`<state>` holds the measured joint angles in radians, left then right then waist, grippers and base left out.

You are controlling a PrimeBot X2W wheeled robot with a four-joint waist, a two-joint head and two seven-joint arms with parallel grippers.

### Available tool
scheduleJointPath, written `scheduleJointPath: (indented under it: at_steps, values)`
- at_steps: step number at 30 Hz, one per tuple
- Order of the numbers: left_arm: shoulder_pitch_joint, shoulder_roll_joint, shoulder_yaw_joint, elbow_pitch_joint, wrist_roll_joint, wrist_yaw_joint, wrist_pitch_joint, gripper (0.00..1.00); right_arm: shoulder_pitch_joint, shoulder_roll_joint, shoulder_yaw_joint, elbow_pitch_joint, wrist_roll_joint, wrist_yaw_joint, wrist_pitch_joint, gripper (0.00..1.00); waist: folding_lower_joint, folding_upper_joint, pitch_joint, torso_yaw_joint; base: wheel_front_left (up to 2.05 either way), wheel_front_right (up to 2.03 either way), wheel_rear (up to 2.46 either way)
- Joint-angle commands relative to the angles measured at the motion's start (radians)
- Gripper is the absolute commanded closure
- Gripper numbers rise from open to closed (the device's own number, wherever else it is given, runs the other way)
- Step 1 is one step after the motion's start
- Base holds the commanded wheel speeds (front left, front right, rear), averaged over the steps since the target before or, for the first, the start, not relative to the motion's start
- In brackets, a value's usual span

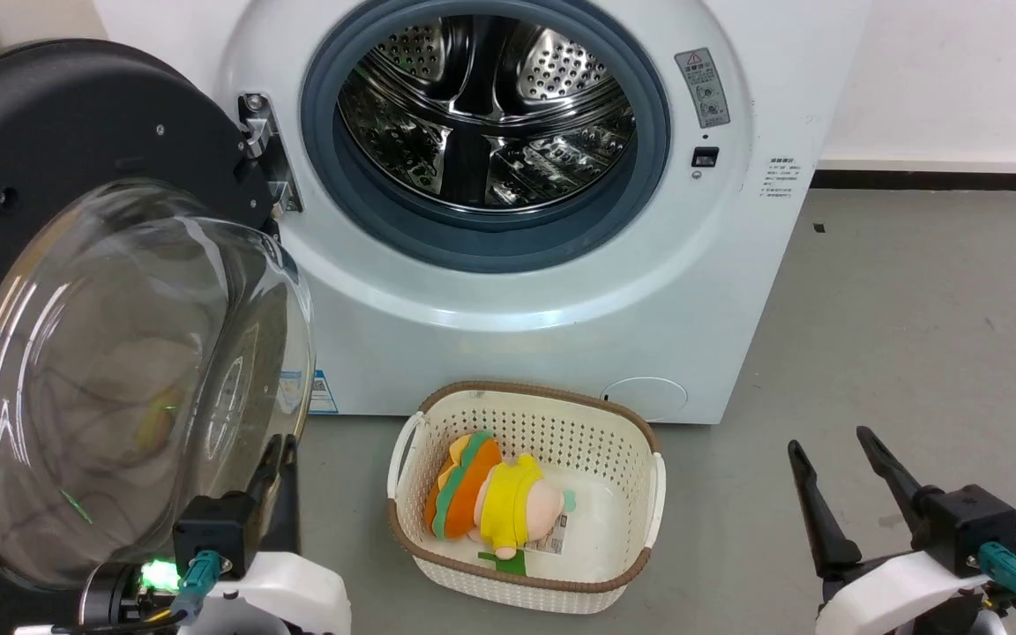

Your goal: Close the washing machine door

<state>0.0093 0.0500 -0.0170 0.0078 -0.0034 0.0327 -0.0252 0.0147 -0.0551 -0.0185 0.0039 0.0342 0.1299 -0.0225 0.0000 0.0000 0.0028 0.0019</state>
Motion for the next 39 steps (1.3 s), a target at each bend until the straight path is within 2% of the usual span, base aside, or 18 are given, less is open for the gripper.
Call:
scheduleJointPath:
  at_steps: [1,11,23,39]
  values:
    - [-0.015,0.002,-0.003,0.000,-0.003,0.009,-0.011,1.00,0.001,0.001,-0.006,-0.005,0.011,0.000,-0.014,0.00,0.0000,0.0000,0.000,0.002,0.00,0.00,0.00]
    - [-0.050,0.007,0.005,-0.037,-0.016,0.015,-0.032,1.00,0.002,0.001,-0.015,-0.010,0.029,0.000,-0.034,0.00,0.0000,0.0000,0.003,0.021,0.00,0.00,0.00]
    - [-0.137,0.017,0.037,-0.114,-0.033,-0.004,-0.055,1.00,0.004,0.002,-0.030,-0.013,0.050,0.000,-0.057,0.00,0.0000,0.0000,0.013,0.074,0.00,0.00,0.00]
    - [-0.324,0.017,0.159,-0.177,-0.124,-0.073,-0.088,1.00,-0.002,0.002,-0.058,-0.012,0.067,0.000,-0.091,0.00,0.0000,0.0000,0.040,0.185,0.00,0.00,0.00]
